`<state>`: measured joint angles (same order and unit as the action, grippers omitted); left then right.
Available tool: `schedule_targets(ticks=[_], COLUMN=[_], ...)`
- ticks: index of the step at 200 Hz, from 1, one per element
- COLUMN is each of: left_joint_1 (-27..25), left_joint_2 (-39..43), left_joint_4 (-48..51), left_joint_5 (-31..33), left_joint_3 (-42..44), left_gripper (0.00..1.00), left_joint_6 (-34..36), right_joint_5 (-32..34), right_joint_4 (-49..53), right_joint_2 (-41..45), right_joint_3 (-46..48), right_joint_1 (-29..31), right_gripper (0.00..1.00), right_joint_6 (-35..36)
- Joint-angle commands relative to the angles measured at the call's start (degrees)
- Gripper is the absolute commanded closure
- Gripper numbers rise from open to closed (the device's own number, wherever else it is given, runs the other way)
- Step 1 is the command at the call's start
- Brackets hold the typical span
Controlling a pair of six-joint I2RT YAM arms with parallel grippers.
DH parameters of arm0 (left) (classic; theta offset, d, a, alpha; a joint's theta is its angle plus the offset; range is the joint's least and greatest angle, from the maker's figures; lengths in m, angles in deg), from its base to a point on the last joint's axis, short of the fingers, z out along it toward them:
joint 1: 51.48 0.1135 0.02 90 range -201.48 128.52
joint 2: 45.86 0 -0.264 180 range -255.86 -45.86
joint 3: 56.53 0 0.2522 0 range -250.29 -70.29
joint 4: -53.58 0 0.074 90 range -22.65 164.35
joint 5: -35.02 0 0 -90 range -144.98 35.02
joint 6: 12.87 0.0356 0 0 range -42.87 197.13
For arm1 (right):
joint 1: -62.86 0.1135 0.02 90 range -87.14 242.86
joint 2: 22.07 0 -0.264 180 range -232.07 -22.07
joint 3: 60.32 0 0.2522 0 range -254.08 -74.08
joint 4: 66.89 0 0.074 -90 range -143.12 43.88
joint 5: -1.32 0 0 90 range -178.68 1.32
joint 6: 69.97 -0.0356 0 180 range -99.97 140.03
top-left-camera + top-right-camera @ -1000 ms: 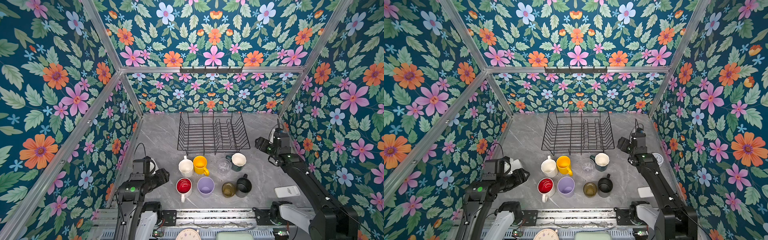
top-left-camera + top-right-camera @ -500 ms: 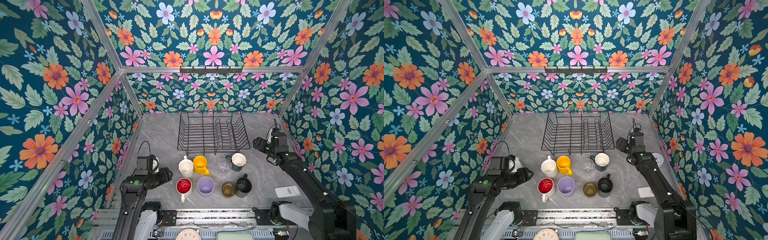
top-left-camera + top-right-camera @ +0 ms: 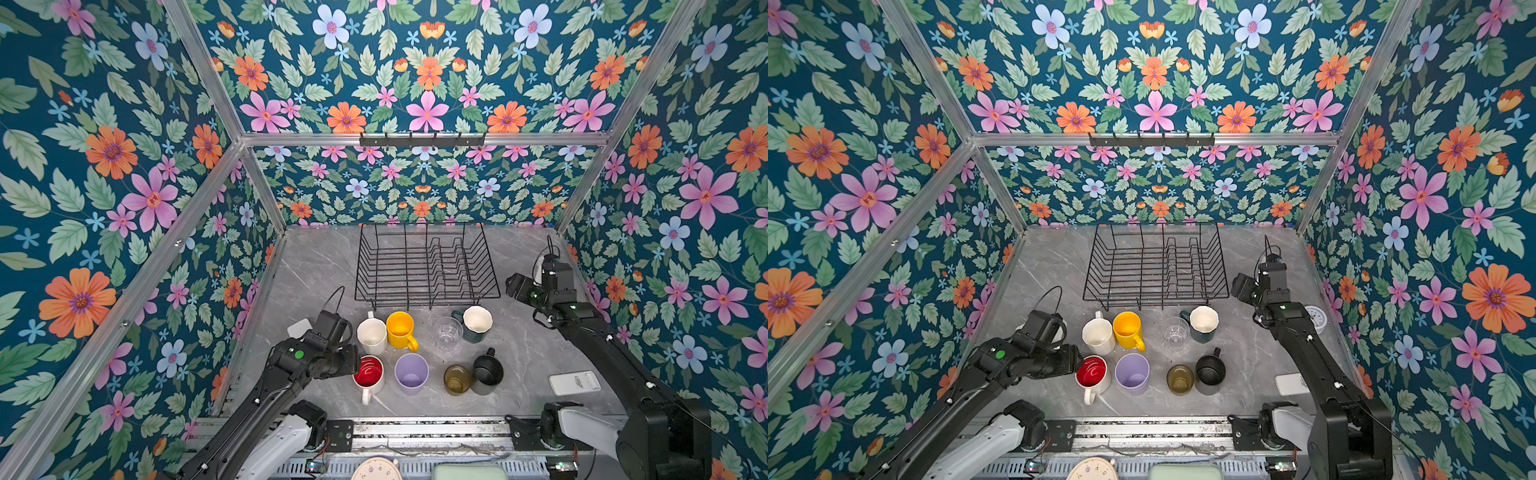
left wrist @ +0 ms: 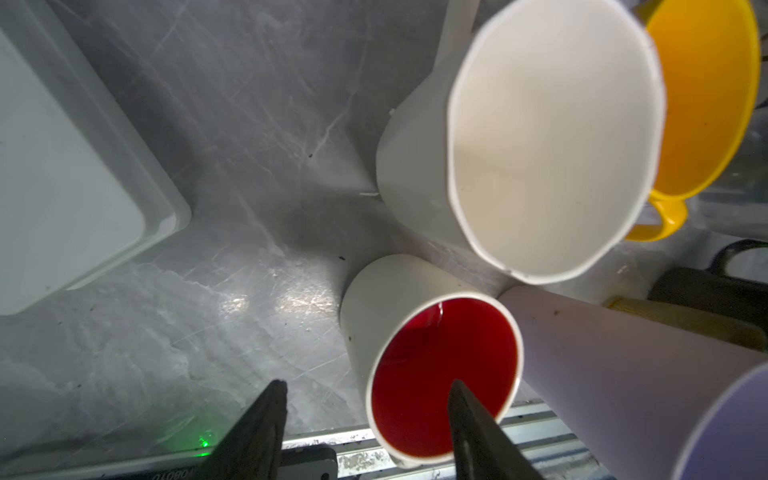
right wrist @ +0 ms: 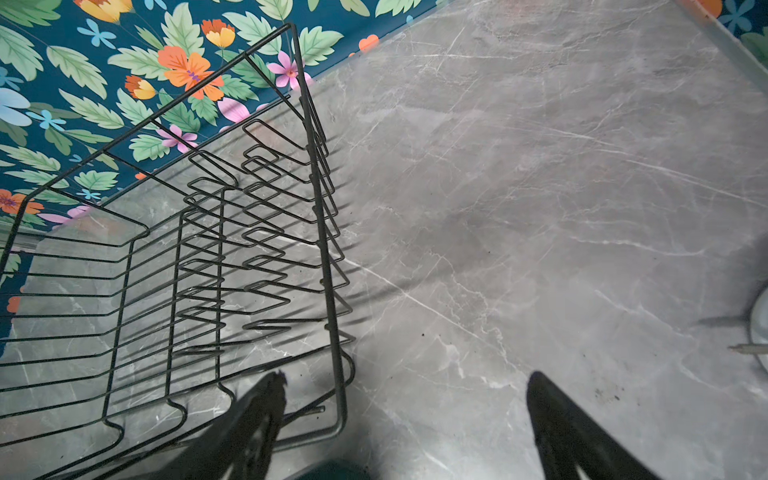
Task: Load the cups into the dish rack
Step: 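Close the left gripper on the rim of the red-interior white mug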
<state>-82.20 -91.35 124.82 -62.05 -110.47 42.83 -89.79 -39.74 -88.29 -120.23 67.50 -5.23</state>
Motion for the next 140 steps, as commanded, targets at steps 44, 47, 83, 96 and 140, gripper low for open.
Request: schedule_targets(ticks=[44,47,83,96,140], left_joint_1=[-3.6,-3.9,-5.7,-6.0,-6.4], left_joint_2=[-1.4,-1.7,-5.1,-5.6,-8.0], left_joint_4=[-0.4,-0.7,-2.1,-3.2,-5.7], left_joint_5=[1.8,1.7,2.9,2.9,3.1], left_joint_3=[2.1,2.2,3.1,3.6,4.2], left_gripper=[0.4,0.41,0.46,0.48,0.59], left_joint_6=[-5.0,-5.1,-6.2,-6.5,-6.8], right_joint_5=[-1.3,-1.4,-1.7,-1.7,-1.9], right_joint_4=[-1.1,-1.0,-1.8,-1.2,-1.6], right_joint_2=[-0.8,-0.8,-0.9,-0.8,-0.5], right_joint_3=[-0.7,-0.8,-0.3,-0.4,0.1], right_joint_1=[0.0,0.0,0.0,0.0,0.0], right_gripper=[0.1,0.1,0.1,0.1,0.1], right_joint_6=[0.3,0.4,0.1,0.3,0.1])
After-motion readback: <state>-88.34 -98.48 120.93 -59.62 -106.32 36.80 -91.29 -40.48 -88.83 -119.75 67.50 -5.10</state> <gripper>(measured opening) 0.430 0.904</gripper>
